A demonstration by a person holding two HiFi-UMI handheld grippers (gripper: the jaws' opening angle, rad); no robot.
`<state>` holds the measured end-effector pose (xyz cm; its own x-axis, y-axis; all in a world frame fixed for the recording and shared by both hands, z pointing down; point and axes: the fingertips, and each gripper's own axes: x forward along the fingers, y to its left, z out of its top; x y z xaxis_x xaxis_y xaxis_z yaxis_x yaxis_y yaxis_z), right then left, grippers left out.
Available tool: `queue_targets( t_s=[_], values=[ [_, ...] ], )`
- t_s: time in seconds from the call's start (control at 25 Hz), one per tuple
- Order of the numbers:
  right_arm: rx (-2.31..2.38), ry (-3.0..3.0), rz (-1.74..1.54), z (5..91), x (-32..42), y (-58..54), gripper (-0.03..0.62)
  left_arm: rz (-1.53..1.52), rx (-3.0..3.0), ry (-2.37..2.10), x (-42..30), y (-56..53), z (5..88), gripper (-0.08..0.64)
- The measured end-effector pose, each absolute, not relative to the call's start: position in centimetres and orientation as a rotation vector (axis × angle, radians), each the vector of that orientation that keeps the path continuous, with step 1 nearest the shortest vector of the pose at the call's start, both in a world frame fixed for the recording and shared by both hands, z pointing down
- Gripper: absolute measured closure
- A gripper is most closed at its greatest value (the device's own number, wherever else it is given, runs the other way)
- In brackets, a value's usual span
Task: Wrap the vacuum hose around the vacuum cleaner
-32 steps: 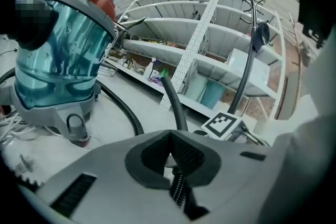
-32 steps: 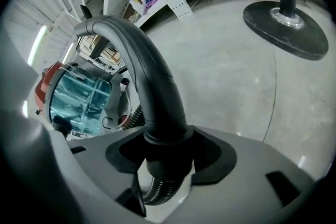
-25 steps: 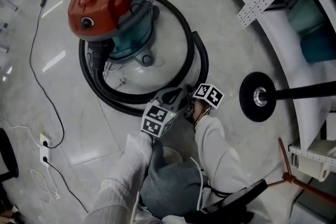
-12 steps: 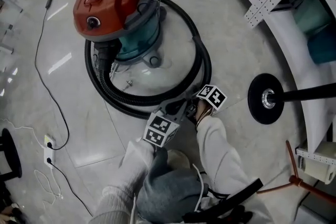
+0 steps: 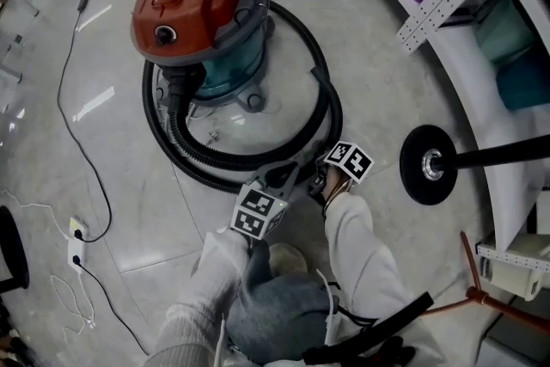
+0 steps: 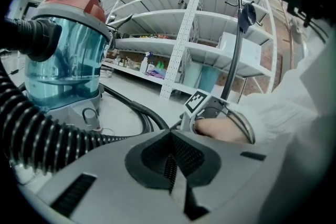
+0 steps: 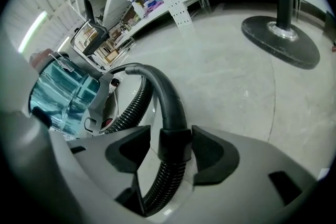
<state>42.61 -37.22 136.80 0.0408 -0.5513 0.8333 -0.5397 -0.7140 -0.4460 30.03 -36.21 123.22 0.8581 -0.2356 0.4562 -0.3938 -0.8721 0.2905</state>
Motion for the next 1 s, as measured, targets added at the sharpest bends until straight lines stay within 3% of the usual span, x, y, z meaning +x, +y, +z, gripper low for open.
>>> queue_targets(
  t_s=[0.24,0.56,0.6,0.8,1.0],
  values=[
    [-2.422,1.275,-1.766,125.9,43.6,-35.1,0.357,0.558,2.564,-0.636,26.1,-38.3,116.6,0.56],
    [-2.458,1.733,-1.425,98.7,37.0,-37.0,0.362,0.47,2.444,-0.942,18.5,-39.2,93.1,0.56],
    [-2.436,1.778,-1.384,94.7,35.6,-37.1,0.373,0.443,2.423,-0.982,17.4,-38.8,89.7,0.56],
    [-2.389,2.039,-1.139,76.3,28.0,-33.3,0.559,0.28,2.329,-1.188,9.5,-33.2,72.9,0.56],
    [-2.403,2.109,-1.072,65.7,20.9,-23.6,0.578,0.239,2.26,-1.293,1.2,-24.3,62.4,0.56]
  ],
)
